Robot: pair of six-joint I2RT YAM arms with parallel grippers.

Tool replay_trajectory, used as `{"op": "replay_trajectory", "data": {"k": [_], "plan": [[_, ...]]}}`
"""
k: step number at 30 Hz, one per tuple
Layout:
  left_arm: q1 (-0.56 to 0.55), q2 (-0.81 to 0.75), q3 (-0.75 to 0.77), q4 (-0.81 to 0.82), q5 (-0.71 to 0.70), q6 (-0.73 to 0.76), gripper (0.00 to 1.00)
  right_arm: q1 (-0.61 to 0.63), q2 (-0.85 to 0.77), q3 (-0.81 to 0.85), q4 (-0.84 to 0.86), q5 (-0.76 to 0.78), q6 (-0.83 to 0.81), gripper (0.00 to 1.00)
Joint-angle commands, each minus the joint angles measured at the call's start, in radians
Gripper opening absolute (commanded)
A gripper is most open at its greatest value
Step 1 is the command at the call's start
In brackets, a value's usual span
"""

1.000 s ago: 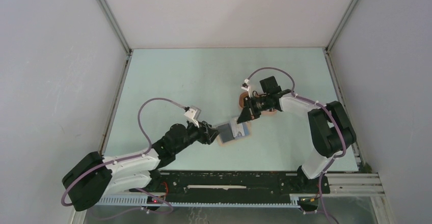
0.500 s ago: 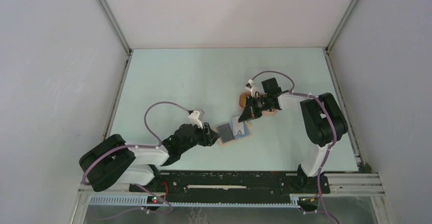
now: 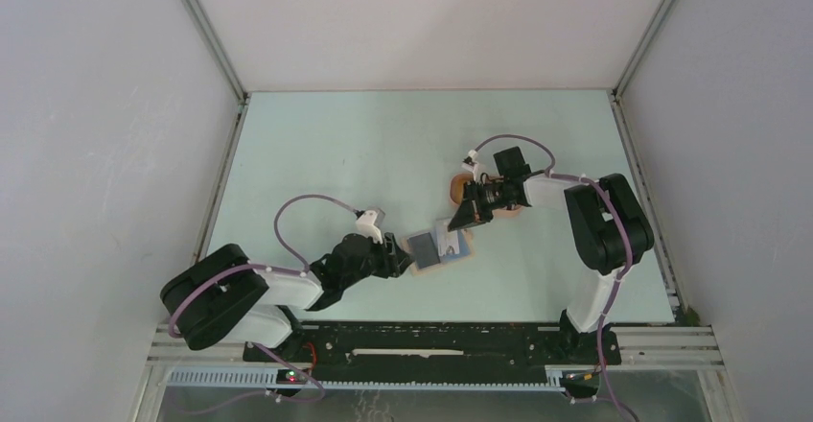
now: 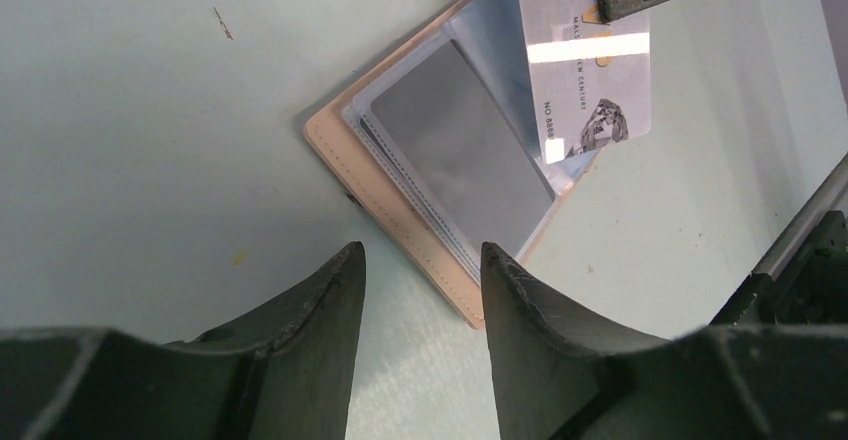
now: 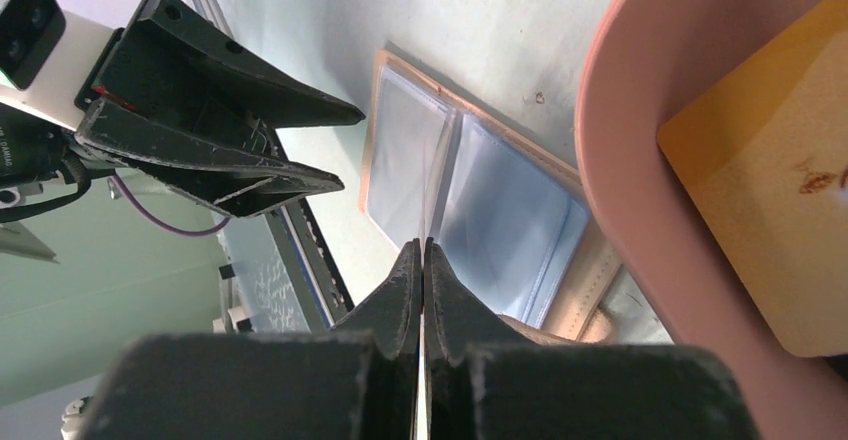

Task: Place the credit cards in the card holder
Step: Insert the credit card into the card holder.

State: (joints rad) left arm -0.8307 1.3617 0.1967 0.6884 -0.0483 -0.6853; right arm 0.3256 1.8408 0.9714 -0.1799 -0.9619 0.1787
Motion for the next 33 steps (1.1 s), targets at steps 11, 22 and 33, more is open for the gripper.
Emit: {"op": "replay_trajectory", "data": {"k": [11,22,33], "plan": [[0.006,0.036,0.053,-0.012,0.008,-0.033,0.51,0.006,0.029,0.031,0.027,-0.003,0.035,0.00],[0.006,0.056,0.061,-0.011,0.026,-0.043,0.51,0.008,0.071,0.032,0.039,-0.051,0.054,0.00],[0.007,0.074,0.070,-0.011,0.037,-0.047,0.49,-0.011,0.059,0.031,0.059,-0.095,0.078,0.00]]}}
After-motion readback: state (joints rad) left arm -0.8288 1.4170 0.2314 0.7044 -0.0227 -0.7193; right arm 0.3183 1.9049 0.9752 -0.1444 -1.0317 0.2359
